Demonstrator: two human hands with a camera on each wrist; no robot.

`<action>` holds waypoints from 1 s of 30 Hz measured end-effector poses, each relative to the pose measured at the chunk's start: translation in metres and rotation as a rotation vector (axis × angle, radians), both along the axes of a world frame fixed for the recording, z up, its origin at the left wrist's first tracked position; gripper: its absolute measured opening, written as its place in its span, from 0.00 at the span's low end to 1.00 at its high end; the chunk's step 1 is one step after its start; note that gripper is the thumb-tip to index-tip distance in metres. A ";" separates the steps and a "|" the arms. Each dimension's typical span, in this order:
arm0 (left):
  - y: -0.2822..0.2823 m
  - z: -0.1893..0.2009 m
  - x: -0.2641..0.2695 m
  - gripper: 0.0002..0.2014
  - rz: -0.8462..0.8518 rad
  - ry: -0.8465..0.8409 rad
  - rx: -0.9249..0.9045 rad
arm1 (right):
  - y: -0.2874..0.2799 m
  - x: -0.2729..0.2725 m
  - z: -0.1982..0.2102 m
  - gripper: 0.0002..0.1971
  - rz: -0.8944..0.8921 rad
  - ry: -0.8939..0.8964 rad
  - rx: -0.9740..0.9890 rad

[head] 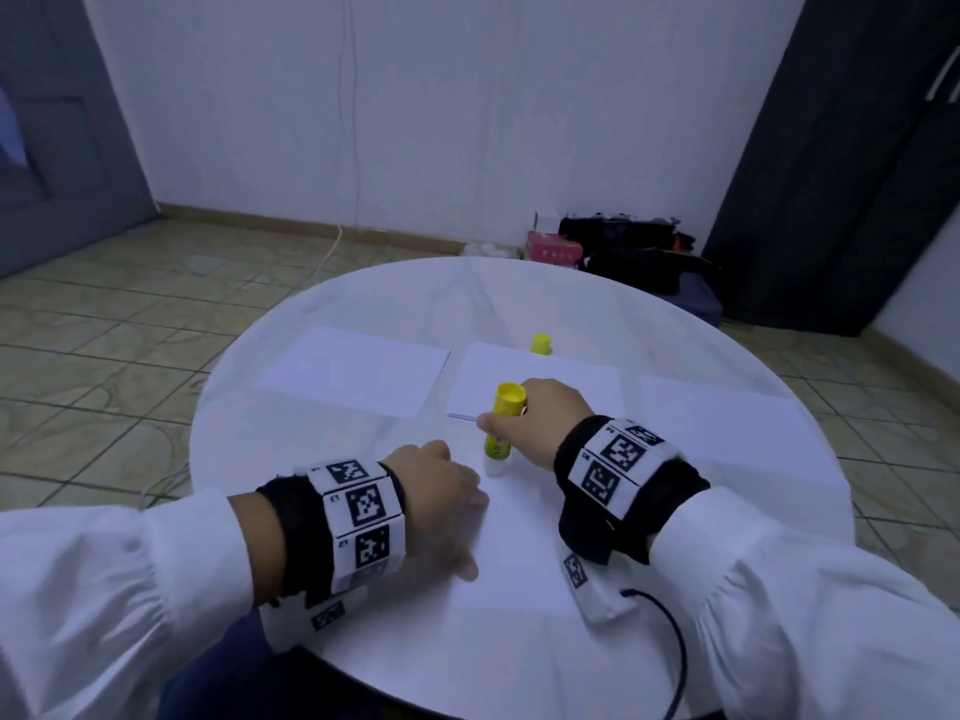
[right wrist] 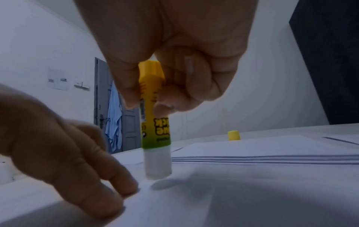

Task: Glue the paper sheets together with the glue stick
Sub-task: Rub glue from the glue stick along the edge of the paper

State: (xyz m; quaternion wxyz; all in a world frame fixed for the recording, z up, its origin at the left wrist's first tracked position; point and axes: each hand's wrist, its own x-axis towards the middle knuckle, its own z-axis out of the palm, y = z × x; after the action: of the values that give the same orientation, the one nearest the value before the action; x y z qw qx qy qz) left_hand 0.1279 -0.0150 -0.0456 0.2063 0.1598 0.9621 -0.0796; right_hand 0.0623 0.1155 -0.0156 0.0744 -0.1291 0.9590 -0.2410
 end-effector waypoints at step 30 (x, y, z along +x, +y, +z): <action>-0.015 -0.011 -0.020 0.68 0.183 -0.001 0.009 | 0.065 0.009 0.013 0.10 -0.057 0.072 -0.012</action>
State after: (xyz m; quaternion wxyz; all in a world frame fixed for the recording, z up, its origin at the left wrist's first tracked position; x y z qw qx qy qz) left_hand 0.1075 -0.0298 -0.0568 0.2123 0.0720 0.9729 -0.0562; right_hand 0.0710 0.1808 -0.0030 0.0320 -0.1110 0.9629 -0.2440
